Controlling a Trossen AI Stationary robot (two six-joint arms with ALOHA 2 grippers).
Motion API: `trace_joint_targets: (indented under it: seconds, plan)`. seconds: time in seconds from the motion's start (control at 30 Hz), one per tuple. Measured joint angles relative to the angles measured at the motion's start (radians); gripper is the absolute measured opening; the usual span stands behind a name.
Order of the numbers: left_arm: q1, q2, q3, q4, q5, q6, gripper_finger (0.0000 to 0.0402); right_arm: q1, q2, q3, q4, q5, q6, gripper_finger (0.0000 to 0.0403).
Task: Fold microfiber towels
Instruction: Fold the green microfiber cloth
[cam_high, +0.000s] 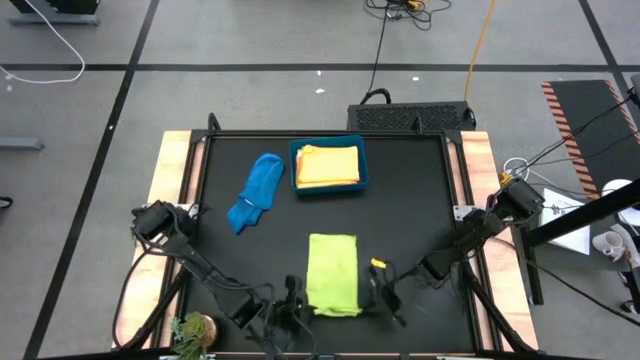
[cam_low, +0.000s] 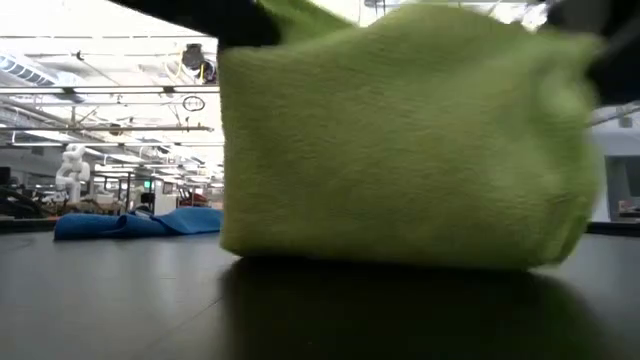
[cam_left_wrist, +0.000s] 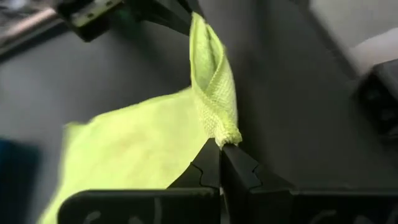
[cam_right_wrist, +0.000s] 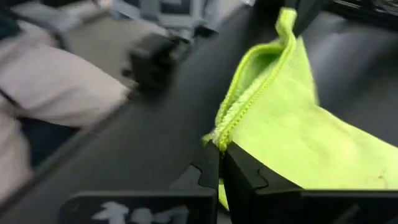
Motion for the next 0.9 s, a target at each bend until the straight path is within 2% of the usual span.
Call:
trace_joint_targets:
  seconds: [0.1,0.23,0.4,0.6,0.73,0.9]
  plan:
    - [0.001,0.0,0.0,-0.06,-0.069,-0.026,0.0,-0.047,0.0,0.004,-0.05,0.028,0.007,0.0001]
    - [0.037,0.0,0.0,-0.142,-0.08,-0.066,0.0,-0.1,0.001,0.003,-0.102,0.058,0.068,0.0001]
    - [0.094,0.0,0.0,-0.208,-0.088,-0.062,0.0,-0.135,-0.005,0.003,-0.142,0.133,0.064,0.0]
    - [0.145,-0.023,-0.016,-0.278,-0.12,-0.047,0.0,-0.159,-0.086,-0.017,-0.229,0.195,0.062,0.0]
    - [0.183,-0.104,-0.13,-0.175,-0.115,-0.031,0.0,-0.192,-0.152,-0.107,-0.139,0.205,0.059,0.0]
    - [0.268,-0.205,-0.356,0.17,0.0,0.03,0.0,-0.28,-0.142,-0.219,0.034,0.131,0.105,0.0]
